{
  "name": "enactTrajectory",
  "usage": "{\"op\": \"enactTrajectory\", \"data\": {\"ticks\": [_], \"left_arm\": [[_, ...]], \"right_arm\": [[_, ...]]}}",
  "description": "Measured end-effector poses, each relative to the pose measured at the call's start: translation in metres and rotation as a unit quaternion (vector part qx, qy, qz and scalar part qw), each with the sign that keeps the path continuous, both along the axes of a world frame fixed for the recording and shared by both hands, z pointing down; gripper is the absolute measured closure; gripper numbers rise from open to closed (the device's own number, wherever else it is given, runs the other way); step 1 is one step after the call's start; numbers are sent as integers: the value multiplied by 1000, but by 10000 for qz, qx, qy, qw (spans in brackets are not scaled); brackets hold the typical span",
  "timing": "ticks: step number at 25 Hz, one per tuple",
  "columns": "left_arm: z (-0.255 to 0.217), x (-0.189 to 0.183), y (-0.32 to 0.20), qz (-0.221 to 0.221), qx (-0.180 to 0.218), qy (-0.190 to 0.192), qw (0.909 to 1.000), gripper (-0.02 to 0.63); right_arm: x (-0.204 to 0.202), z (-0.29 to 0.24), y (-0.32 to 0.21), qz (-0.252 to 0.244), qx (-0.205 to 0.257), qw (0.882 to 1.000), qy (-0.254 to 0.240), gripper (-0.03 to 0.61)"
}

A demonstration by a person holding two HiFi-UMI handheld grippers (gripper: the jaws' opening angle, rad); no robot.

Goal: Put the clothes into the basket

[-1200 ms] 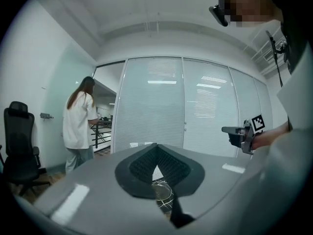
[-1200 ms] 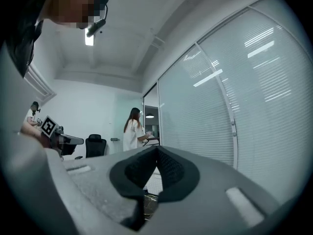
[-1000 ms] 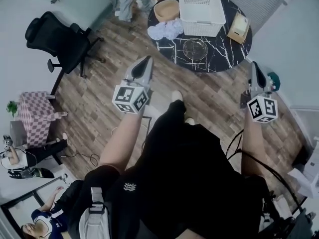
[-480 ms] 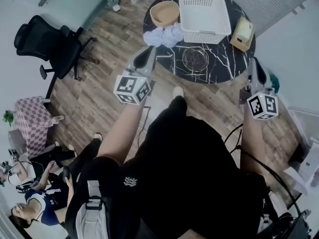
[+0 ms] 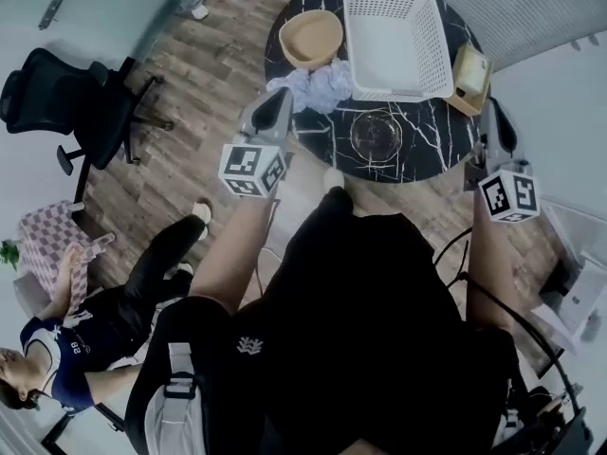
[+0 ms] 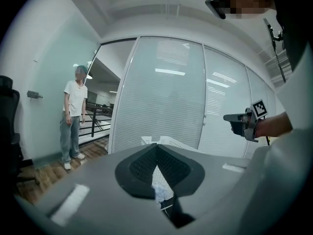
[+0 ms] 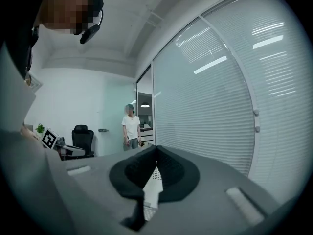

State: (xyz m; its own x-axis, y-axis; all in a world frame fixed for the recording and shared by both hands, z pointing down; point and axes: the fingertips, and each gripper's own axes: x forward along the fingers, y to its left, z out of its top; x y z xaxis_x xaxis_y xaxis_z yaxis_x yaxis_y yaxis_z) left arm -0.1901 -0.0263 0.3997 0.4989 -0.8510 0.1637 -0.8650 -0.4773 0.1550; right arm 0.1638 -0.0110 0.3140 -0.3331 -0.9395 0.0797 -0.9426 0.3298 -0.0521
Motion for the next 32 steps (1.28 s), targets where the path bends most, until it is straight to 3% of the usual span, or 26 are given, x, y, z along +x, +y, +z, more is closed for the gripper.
{"op": "enactTrajectory", "data": {"ticks": [4, 11, 20, 26, 30, 32], "left_arm": [[22, 4, -32, 135, -207, -34, 9997, 607], [48, 29, -64, 434, -398, -70, 9982, 606], [100, 46, -80, 253, -712, -41, 9971, 606], [163, 45, -93, 20, -1116, -127, 9937, 606], [186, 50, -99, 44, -1270, -156, 9918, 575], [195, 52, -101, 38, -1296, -127, 9915, 522]], "right_arm": [[0, 3, -25, -9, 2, 9994, 342, 578], [16, 12, -53, 181, -45, 9994, 299, 577], [10, 50, -110, -269, -131, 9993, 224, 577], [-3, 100, -139, -734, -442, 9948, 542, 577], [-3, 115, -152, -707, -494, 9946, 575, 577], [-3, 121, -154, -707, -489, 9940, 673, 577]]}}
